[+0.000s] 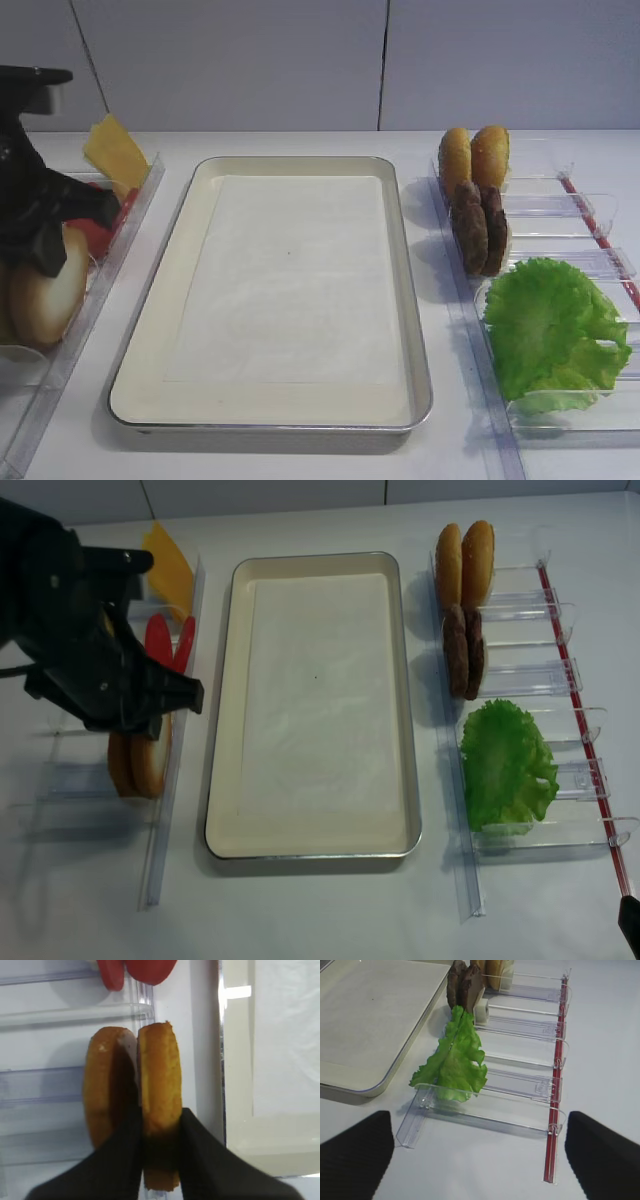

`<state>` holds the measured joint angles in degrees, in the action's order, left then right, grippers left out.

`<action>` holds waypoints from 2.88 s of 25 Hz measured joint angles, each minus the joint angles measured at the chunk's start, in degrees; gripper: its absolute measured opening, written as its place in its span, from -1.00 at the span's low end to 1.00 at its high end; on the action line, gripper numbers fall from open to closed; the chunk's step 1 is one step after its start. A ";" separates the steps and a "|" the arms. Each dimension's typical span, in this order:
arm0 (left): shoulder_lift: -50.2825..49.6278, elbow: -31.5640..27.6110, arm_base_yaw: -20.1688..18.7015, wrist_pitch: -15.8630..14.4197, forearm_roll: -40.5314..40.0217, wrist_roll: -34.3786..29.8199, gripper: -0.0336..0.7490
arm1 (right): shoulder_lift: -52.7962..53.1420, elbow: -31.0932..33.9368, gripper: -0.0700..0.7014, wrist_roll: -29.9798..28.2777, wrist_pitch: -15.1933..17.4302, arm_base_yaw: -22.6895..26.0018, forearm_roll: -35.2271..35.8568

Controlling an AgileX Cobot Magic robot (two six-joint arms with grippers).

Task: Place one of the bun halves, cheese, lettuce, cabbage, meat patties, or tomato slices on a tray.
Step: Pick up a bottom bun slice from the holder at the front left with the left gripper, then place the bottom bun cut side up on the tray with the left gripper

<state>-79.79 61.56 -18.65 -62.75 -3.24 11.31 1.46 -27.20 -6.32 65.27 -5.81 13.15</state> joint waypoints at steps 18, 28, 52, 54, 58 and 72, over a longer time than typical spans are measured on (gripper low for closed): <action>10.49 -2.25 0.00 13.55 27.50 -8.43 -0.56 | 0.00 0.00 0.97 -0.37 0.00 0.00 0.00; -4.11 -7.86 0.00 19.13 68.16 -42.73 -0.56 | 0.00 0.00 0.97 -0.37 0.10 0.00 0.00; -12.60 -11.87 0.00 18.14 84.85 -57.05 -0.56 | 0.00 0.00 0.97 -0.37 0.10 0.00 0.00; -12.60 -11.87 0.00 18.25 84.97 -57.30 -0.56 | 0.00 0.00 0.97 -0.37 0.10 0.00 0.00; -12.60 -11.87 0.00 17.91 82.69 -57.00 -0.56 | 0.00 0.00 0.97 -0.37 0.10 0.00 0.00; -12.60 -12.01 0.00 18.83 75.51 -53.73 -0.56 | 0.00 0.00 0.97 -0.37 0.10 0.00 0.00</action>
<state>-92.39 49.55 -18.65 -43.92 72.27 -42.42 1.46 -27.20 -6.69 65.37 -5.81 13.15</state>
